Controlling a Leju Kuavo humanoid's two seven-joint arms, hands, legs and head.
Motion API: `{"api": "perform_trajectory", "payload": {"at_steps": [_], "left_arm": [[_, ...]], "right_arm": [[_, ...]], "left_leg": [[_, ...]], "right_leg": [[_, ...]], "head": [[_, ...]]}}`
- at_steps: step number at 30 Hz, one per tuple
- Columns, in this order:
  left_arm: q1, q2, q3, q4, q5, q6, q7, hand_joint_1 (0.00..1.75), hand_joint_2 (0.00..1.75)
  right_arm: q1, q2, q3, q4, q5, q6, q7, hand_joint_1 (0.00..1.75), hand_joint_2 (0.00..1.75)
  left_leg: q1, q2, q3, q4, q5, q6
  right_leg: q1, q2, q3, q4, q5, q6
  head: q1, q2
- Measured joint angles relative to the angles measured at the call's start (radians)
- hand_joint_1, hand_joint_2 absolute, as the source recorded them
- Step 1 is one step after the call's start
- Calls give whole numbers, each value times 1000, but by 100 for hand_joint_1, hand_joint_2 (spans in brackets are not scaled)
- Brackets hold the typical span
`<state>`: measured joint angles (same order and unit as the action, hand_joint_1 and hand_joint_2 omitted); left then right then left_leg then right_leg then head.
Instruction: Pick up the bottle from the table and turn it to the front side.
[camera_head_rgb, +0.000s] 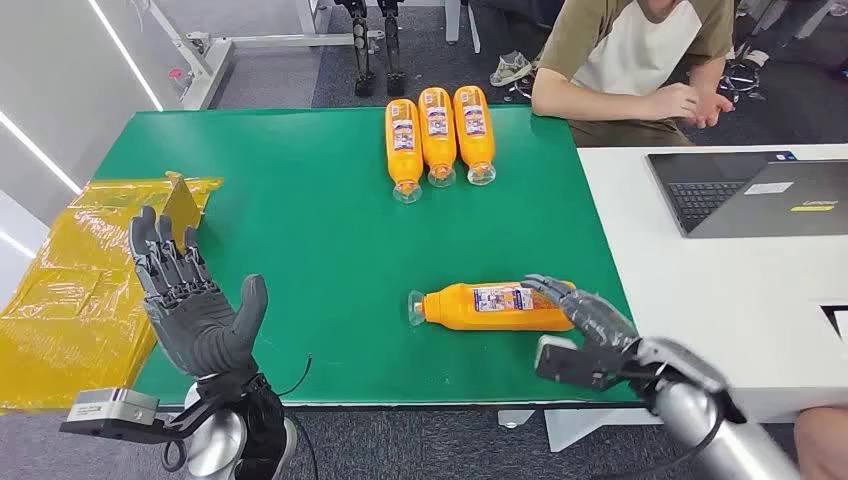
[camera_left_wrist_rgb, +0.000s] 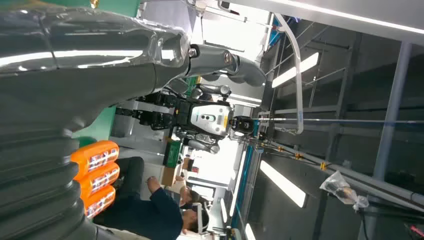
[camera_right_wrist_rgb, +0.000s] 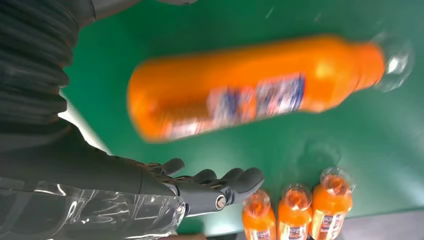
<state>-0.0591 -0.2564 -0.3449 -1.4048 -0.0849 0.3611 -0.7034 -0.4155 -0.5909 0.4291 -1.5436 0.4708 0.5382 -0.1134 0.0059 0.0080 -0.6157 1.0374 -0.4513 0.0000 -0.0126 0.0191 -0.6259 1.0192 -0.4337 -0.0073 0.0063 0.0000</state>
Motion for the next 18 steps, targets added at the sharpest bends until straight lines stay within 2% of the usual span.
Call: {"api": "perform_trajectory", "payload": {"at_steps": [2,3,6,8,13,18], "left_arm": [[-2,0,0,0,2,1,0,0,175],[-3,0,0,0,5,2,0,0,175],[-4,0,0,-2,10,3,0,0,175],[-4,0,0,-5,11,4,0,0,175],[-4,0,0,-11,11,6,0,0,175],[-4,0,0,-12,13,8,0,0,175]], "right_arm": [[-84,-13,24,24,-31,42,14,0,175],[-163,-26,52,48,-60,79,29,0,175],[-353,-39,155,118,-138,133,75,0,175],[-443,-39,227,157,-177,146,97,0,175],[-569,-32,360,237,-234,154,111,0,175],[-630,-14,473,317,-274,149,101,0,175]], "left_leg": [[0,0,1,0,1,1],[0,0,1,0,2,1],[0,-5,0,0,6,1],[0,-8,0,-1,7,1],[1,-10,-2,-1,8,0],[1,-12,-2,-1,8,0]], "right_leg": [[0,0,0,0,0,0],[0,1,0,0,1,1],[0,-4,0,0,1,1],[1,-7,0,1,1,1],[2,-9,0,1,0,1],[2,-11,0,0,0,1]], "head": [[0,0],[0,0],[0,0],[0,0],[0,0],[1,0]]}}
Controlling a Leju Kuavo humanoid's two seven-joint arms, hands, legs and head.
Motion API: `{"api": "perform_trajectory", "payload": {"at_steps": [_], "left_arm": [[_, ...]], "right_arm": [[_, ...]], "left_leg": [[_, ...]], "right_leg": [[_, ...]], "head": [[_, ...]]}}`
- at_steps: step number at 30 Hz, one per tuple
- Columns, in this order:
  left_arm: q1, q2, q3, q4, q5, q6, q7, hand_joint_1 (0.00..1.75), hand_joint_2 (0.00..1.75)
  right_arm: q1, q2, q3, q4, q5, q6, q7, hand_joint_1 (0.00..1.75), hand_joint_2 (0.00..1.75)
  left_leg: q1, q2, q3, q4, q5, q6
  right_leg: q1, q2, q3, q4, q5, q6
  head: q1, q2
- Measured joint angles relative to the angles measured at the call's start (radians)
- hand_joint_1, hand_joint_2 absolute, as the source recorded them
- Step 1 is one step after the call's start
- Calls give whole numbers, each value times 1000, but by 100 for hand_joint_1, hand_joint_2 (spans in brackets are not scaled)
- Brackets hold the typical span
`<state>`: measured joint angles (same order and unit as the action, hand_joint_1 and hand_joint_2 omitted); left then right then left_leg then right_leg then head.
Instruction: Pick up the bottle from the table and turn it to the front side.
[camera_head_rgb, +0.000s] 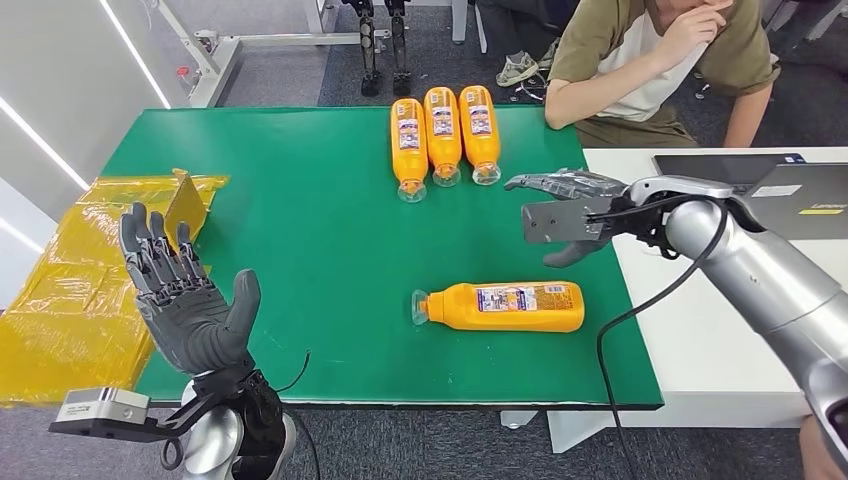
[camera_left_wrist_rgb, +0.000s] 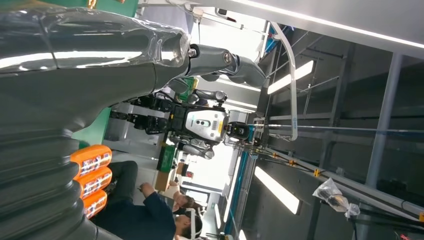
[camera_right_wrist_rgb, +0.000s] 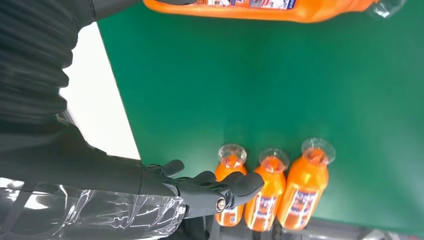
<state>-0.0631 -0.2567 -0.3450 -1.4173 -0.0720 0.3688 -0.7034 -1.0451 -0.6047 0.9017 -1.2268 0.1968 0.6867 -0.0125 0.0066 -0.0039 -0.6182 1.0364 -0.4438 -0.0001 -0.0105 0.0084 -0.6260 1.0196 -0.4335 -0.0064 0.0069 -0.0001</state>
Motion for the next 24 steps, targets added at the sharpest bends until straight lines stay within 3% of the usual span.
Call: {"api": "perform_trajectory", "payload": {"at_steps": [7,12,24], "left_arm": [[0,0,0,-3,3,3,0,0,175],[0,0,0,-3,6,11,0,0,175],[0,1,0,-3,13,39,0,0,175]], "right_arm": [[-12,23,115,80,-39,-37,-28,0,175],[28,28,204,140,-43,-116,-62,0,175],[105,24,315,237,-26,-245,-97,0,175]], "left_leg": [[0,0,0,0,0,0],[0,-1,0,0,0,0],[0,-1,0,0,0,1]], "right_leg": [[0,-1,0,0,0,0],[0,-2,0,0,0,0],[0,-2,0,0,0,0]], "head": [[0,0],[0,0],[0,0]]}}
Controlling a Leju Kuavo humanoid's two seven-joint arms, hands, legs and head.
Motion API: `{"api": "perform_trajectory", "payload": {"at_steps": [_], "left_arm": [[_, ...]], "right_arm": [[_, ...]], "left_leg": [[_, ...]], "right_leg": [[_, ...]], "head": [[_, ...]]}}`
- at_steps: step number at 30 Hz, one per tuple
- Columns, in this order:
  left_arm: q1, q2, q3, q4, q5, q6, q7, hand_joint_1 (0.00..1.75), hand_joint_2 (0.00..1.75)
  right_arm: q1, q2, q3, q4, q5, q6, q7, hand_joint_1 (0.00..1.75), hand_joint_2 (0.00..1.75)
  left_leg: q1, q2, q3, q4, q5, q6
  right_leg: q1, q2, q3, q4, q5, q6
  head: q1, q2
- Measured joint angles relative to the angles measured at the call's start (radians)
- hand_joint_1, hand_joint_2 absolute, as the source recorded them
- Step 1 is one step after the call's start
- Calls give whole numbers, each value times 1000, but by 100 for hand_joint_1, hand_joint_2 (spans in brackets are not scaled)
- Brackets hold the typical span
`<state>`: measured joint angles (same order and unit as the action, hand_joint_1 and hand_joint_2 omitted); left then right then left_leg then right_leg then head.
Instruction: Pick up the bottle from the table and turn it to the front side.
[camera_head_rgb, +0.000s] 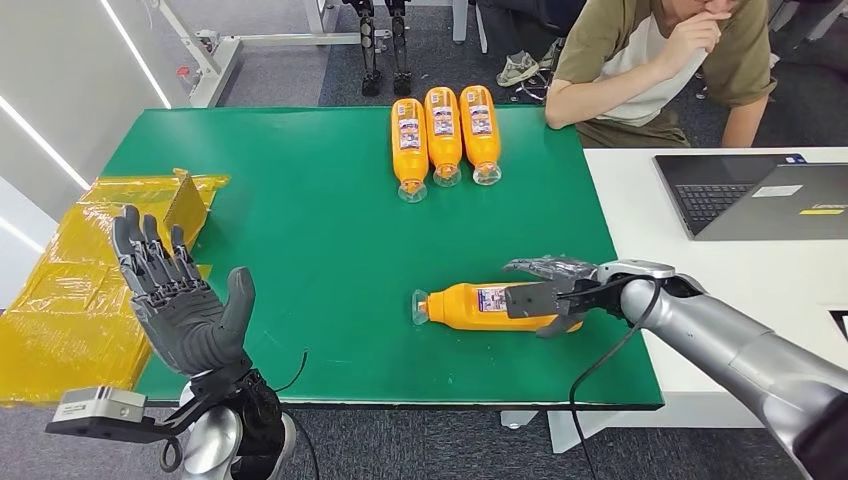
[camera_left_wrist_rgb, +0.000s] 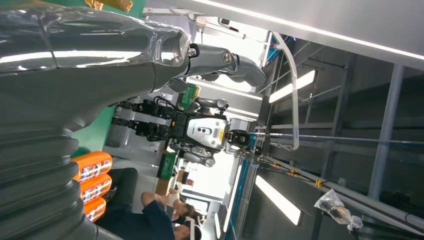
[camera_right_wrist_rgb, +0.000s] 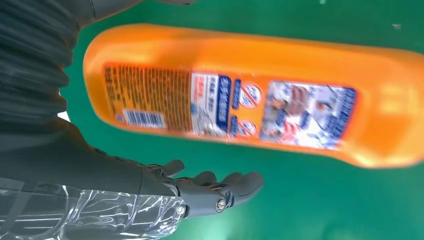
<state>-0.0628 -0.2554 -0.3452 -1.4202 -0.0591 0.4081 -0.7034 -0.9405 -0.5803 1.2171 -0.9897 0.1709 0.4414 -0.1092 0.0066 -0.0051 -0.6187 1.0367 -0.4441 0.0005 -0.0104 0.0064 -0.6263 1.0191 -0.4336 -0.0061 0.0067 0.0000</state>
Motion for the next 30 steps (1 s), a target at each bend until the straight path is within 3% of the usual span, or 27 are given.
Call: {"api": "perform_trajectory", "payload": {"at_steps": [15,16,19,20,30], "left_arm": [[0,0,-1,0,-1,11,0,0,175],[0,0,-1,0,-1,11,0,0,175],[0,0,-1,0,-3,11,0,0,175],[0,0,-2,0,-4,11,0,0,175],[1,1,-2,0,-8,8,0,0,175]], "right_arm": [[74,26,45,133,58,-167,-42,0,175],[76,29,46,139,62,-178,-44,14,175],[87,35,46,156,74,-217,-53,145,175],[91,36,46,161,78,-228,-57,175,175],[124,55,12,180,101,-318,-82,175,175]], "left_leg": [[0,1,1,0,-1,1],[0,1,1,0,-1,1],[0,2,3,0,-1,1],[0,2,4,0,-1,1],[1,2,9,0,-1,1]], "right_leg": [[0,1,0,0,0,0],[0,1,0,0,0,0],[0,1,2,0,0,0],[0,2,3,-1,0,0],[1,2,9,-1,0,1]], "head": [[0,0],[0,0],[0,0],[0,0],[0,0]]}}
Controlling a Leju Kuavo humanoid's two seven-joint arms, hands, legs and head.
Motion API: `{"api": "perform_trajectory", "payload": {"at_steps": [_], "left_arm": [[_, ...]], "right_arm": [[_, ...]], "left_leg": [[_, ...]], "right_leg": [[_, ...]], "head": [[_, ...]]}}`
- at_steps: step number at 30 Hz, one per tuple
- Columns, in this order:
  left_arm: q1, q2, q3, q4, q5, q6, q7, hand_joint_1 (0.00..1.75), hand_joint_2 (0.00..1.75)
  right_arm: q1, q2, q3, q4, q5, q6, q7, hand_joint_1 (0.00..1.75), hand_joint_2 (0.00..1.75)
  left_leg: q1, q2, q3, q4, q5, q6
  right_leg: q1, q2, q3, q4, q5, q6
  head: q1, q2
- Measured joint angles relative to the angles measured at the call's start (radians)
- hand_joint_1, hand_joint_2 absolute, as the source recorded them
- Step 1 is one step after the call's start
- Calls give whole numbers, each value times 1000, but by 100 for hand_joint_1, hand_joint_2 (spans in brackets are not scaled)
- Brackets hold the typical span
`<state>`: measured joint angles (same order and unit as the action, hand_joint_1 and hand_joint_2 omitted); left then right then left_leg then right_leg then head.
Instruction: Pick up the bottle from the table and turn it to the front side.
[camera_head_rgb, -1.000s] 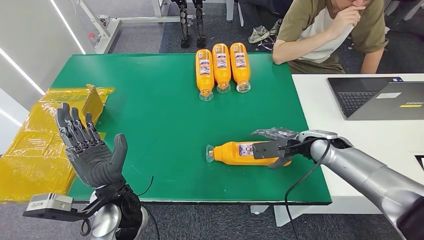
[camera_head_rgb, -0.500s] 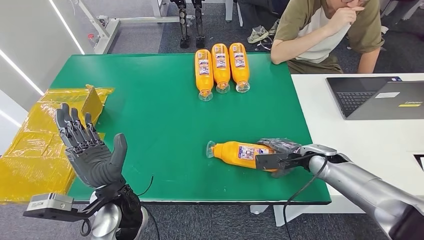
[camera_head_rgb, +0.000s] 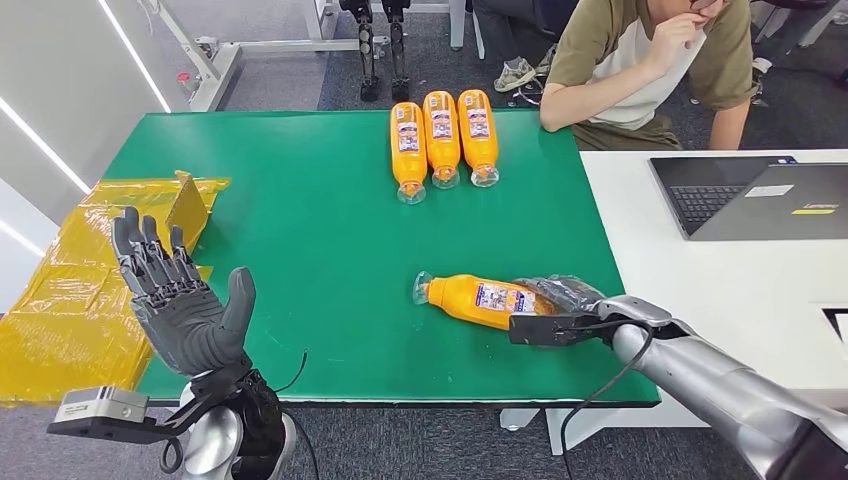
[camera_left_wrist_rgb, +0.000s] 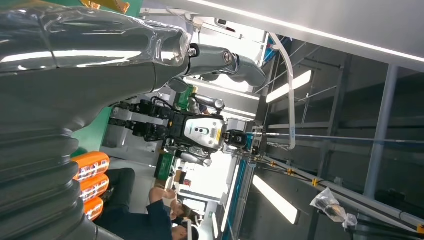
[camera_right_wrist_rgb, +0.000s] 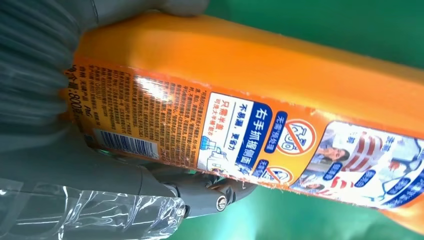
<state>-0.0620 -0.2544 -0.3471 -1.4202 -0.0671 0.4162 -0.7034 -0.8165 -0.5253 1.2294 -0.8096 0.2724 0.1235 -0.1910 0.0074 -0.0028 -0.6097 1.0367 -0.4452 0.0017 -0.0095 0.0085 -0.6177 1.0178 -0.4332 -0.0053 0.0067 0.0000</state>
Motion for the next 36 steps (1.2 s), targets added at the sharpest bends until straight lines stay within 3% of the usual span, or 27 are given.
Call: {"api": "perform_trajectory", "payload": {"at_steps": [5,8,13,17,21,27,36], "left_arm": [[0,0,0,0,-3,0,0,0,175],[1,0,0,1,-6,-4,0,0,175],[-12,-7,0,86,8,-98,1,0,175],[-44,-18,0,250,59,-196,18,0,175],[-70,-24,0,370,68,-237,23,0,175],[-85,-27,0,442,67,-304,36,0,175],[-86,-28,0,451,65,-372,22,0,175]], "right_arm": [[23,18,-31,6,-5,-71,-22,175,175],[88,61,-93,4,-8,-260,-78,175,175],[261,223,-300,-76,66,-625,-238,175,175],[351,343,-430,-193,98,-736,-326,175,175],[382,416,-491,-252,117,-758,-360,175,175],[405,482,-505,-258,128,-723,-384,175,175],[424,505,-494,-221,207,-570,-322,175,175]], "left_leg": [[0,0,0,0,0,0],[1,-1,-2,0,0,0],[2,-1,-2,0,-1,-1],[3,-1,-2,-2,-1,-3],[3,2,-2,-2,-2,-5],[3,3,-2,-2,-2,-4],[3,3,-2,-2,-3,-4]], "right_leg": [[0,0,0,0,1,0],[1,-1,-1,0,1,0],[3,0,-2,1,-2,-2],[3,-1,-4,1,-4,-5],[3,2,-4,1,-4,-6],[3,2,-5,0,-4,-6],[3,2,-5,1,-4,-6]], "head": [[0,0],[0,0],[0,0],[0,0],[0,0],[0,0],[0,0]]}}
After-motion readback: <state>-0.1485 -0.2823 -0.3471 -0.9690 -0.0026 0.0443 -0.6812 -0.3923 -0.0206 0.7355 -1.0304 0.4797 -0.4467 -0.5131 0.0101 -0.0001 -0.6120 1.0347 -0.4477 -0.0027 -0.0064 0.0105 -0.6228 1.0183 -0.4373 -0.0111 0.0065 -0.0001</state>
